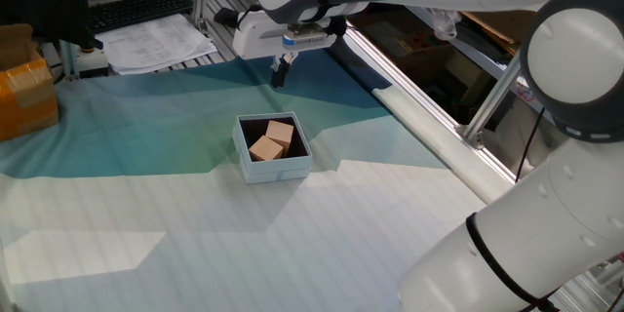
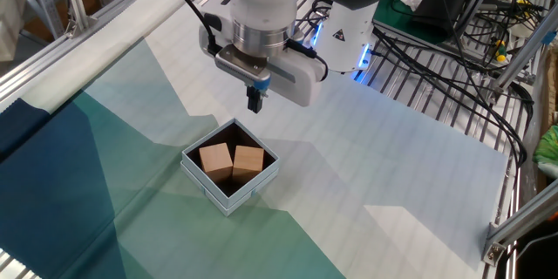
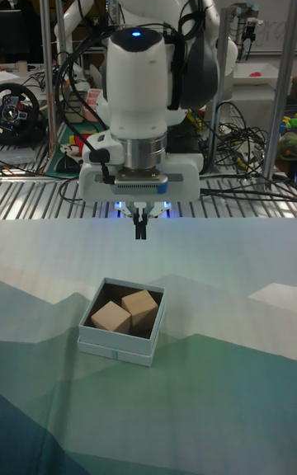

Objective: Take everything out of the gift box

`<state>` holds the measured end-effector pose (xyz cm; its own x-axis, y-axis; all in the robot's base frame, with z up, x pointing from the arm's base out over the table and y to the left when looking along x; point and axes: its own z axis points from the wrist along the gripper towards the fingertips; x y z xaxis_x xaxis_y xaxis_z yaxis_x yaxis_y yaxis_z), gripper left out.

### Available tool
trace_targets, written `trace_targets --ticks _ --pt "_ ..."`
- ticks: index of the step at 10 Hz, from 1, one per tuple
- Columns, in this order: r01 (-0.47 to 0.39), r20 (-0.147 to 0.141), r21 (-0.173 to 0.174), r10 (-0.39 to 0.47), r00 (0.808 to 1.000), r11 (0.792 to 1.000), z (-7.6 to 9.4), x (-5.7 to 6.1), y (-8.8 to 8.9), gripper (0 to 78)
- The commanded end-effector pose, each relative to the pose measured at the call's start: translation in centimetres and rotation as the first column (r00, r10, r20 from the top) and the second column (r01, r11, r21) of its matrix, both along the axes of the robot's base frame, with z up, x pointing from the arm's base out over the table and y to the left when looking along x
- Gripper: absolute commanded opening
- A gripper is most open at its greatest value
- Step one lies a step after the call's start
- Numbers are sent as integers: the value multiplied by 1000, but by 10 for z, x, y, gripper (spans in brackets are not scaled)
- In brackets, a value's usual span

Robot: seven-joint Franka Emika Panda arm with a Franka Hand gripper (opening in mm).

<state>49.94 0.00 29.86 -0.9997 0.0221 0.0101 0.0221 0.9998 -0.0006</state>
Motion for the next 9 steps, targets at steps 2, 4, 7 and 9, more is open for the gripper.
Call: trace_targets --ticks 2,4,7,9 --pt "224 -36 -20 -225 974 974 0 0 0 0" --pt "225 -37 -20 -226 974 974 0 0 0 0" --pt "223 -37 -20 -224 974 975 -3 3 -3 0" --pt "216 -35 -20 -217 976 976 -10 8 -8 0"
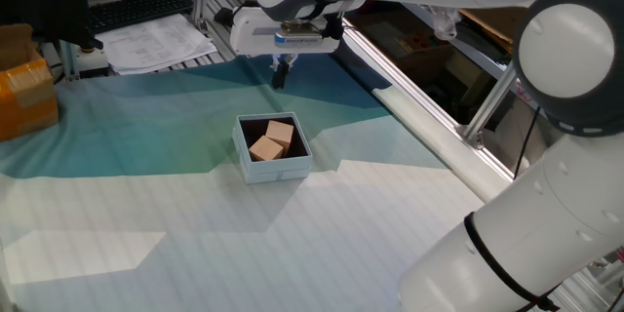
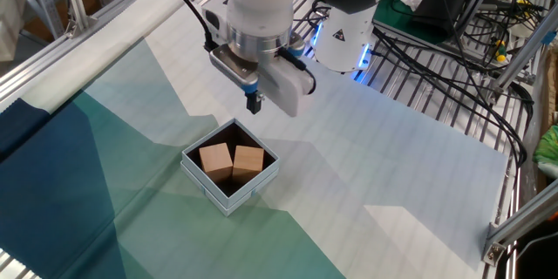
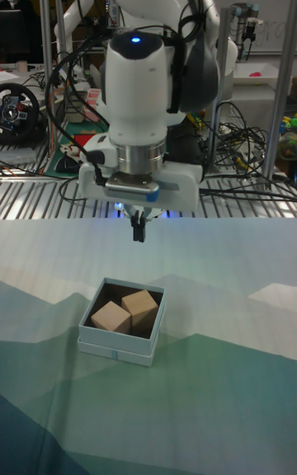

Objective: Take everything out of the gift box

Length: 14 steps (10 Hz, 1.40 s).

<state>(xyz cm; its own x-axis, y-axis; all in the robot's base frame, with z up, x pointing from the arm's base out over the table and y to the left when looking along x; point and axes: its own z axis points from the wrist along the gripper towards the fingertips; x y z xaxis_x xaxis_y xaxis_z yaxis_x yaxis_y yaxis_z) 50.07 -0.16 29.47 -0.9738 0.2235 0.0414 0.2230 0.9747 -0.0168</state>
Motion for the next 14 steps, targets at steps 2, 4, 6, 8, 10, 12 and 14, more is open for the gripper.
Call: trace_targets --ticks 2,4,6,8,10,12,14 --pt "9 -3 -3 -9 1000 1000 -12 9 -9 0" --pt "7 -1 -2 -7 1000 1000 -22 12 -10 0" --pt "6 12 -2 -6 1000 1000 -33 15 -11 0" --pt "-1 13 -1 1 1000 1000 -42 17 -13 0" --pt "2 24 -1 -2 1000 1000 -53 18 -13 0" --pt "3 33 -1 -3 999 1000 -62 18 -13 0" --pt "0 45 2 0 999 1000 -75 18 -14 0"
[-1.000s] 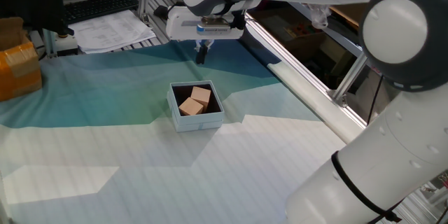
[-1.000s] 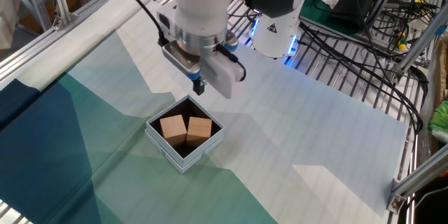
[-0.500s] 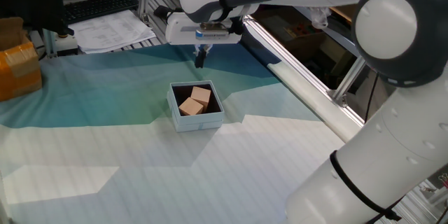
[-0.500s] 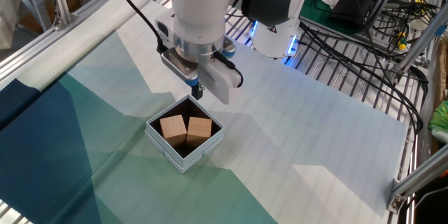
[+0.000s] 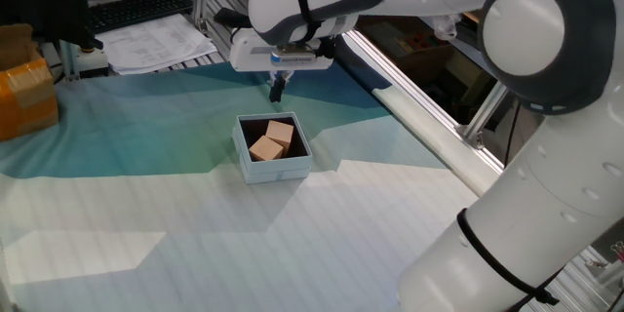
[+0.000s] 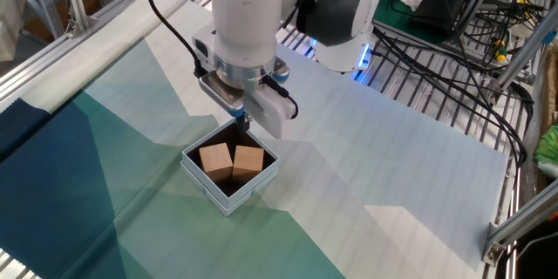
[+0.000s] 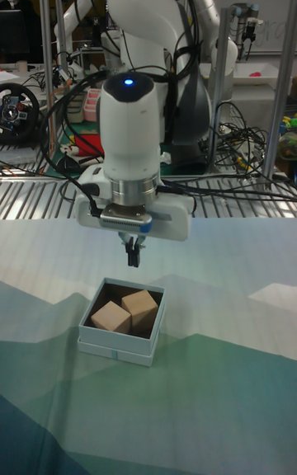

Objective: Take everything out of the gift box

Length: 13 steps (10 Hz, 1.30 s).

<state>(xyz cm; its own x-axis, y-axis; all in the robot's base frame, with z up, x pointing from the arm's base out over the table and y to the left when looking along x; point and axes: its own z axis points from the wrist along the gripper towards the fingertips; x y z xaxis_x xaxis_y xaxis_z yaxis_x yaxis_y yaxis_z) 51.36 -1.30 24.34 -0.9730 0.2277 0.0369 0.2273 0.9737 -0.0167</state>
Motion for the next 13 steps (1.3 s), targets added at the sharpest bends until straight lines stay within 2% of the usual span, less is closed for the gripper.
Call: trace_targets --ticks 1,5,7,10,11,13 --pt "-7 55 3 6 998 1000 -32 5 -3 0" --pt "-12 90 11 11 996 1000 -54 4 -5 0" --pt "9 106 12 -10 994 1000 -64 -1 0 0" --pt "47 103 11 -48 994 999 -65 -7 11 0" --pt "59 106 10 -60 993 998 -65 -13 16 0" --pt "70 106 8 -71 992 998 -66 -19 17 0"
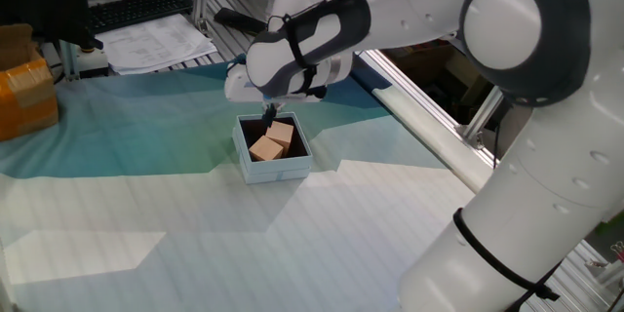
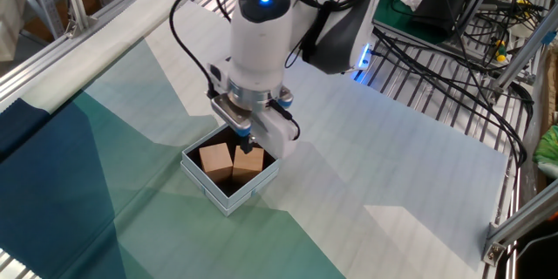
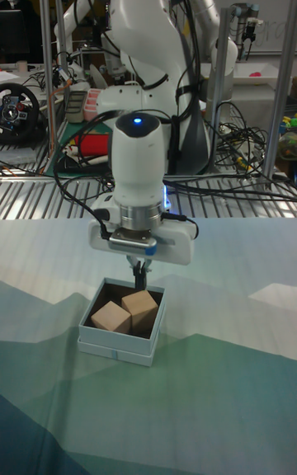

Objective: Take everything out of the gift box

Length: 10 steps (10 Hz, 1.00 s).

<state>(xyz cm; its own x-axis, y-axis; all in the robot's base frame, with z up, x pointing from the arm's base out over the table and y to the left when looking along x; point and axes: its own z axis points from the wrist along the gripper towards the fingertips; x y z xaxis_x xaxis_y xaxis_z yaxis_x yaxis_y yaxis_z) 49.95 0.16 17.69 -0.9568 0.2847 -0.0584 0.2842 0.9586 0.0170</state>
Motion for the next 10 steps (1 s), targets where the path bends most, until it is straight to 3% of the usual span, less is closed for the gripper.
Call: trace_targets --ticks 1,10 --pt "12 5 -10 -12 1000 1000 1 -5 2 0" --pt "27 -2 -10 -27 1000 1000 0 -7 1 0"
